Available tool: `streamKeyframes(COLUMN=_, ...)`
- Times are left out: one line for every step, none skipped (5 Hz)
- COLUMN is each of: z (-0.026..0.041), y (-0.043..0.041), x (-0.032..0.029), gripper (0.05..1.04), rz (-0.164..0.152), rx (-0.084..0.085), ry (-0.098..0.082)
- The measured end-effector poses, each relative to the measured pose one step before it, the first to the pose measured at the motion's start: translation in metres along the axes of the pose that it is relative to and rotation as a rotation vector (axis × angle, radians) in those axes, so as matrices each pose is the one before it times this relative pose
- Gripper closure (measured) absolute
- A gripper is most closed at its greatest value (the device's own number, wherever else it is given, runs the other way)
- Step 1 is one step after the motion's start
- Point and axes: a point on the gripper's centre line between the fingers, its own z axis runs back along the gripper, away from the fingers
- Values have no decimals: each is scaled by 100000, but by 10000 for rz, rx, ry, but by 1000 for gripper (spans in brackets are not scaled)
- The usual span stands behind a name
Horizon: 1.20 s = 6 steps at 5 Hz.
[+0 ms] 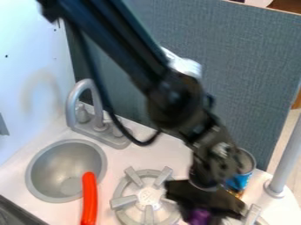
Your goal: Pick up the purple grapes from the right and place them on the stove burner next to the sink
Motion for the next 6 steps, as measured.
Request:
streamKeyframes(z=230, y=2304, x=808, gripper=544, rz=678, rx=92, ry=-26)
streamKeyframes(z=283, y=2086, x=989, gripper=544, rz=385, rx=271, ry=-118)
streamKeyframes(z=-96, y=1826, x=1058, gripper=544, rz=550, rx=214, ry=20)
streamKeyframes(z=-968, y=1754, x=1174, gripper=544, rz=413, rx=293, ry=351)
streamKeyframes(z=-1759, y=1238, x=1175, gripper=544, rz=381, rx=129, ry=339)
streamKeyframes(z=-1388, y=-371, x=927, gripper=544, rz=68, rx=-2, ry=200)
